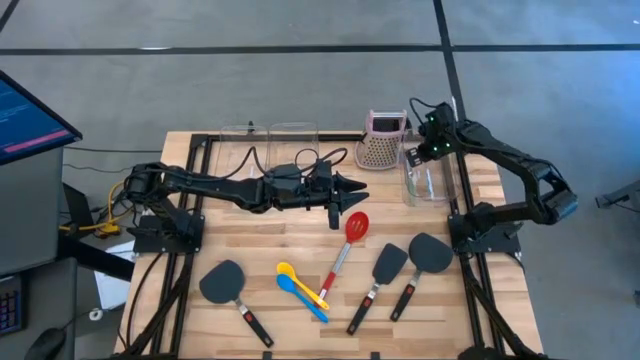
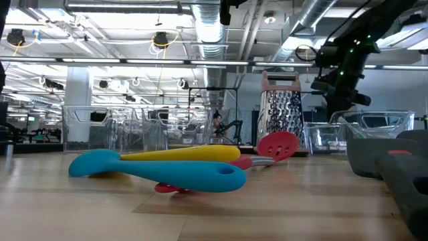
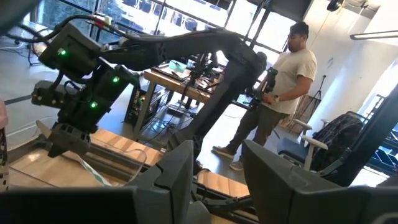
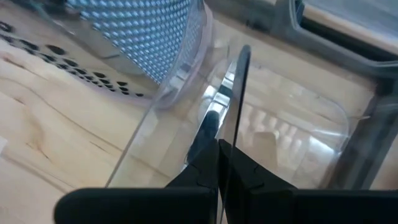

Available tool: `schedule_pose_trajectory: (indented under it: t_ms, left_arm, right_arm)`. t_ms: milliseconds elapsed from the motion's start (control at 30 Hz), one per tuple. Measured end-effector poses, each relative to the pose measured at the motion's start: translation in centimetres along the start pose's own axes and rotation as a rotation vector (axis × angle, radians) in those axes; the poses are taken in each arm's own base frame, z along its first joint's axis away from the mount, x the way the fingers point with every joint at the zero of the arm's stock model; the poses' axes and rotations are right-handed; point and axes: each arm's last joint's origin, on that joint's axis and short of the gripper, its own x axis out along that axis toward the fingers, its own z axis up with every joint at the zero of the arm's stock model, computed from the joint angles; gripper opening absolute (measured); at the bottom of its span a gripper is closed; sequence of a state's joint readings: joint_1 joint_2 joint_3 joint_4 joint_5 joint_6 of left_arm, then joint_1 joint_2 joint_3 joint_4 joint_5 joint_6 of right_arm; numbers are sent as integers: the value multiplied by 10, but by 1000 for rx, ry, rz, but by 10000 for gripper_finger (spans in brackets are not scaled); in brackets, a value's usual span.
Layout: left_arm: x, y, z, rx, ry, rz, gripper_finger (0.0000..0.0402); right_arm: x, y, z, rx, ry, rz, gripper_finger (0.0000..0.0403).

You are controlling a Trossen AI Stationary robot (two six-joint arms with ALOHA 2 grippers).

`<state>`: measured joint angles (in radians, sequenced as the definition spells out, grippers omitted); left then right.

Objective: Pick & Place Kitchen Items
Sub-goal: Put the blue table knife into the right transparent bin

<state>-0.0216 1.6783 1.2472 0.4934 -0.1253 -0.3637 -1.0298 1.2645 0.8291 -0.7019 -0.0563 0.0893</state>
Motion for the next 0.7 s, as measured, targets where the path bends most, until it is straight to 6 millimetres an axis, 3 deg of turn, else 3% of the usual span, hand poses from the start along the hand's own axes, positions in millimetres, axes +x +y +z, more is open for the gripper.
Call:
schedule_pose_trajectory:
  t_ms: [700]
  left_arm:
    - [0,0,0,0,3,2,129]
  right_arm:
    - [39,-2,1,51,151,-22,0]
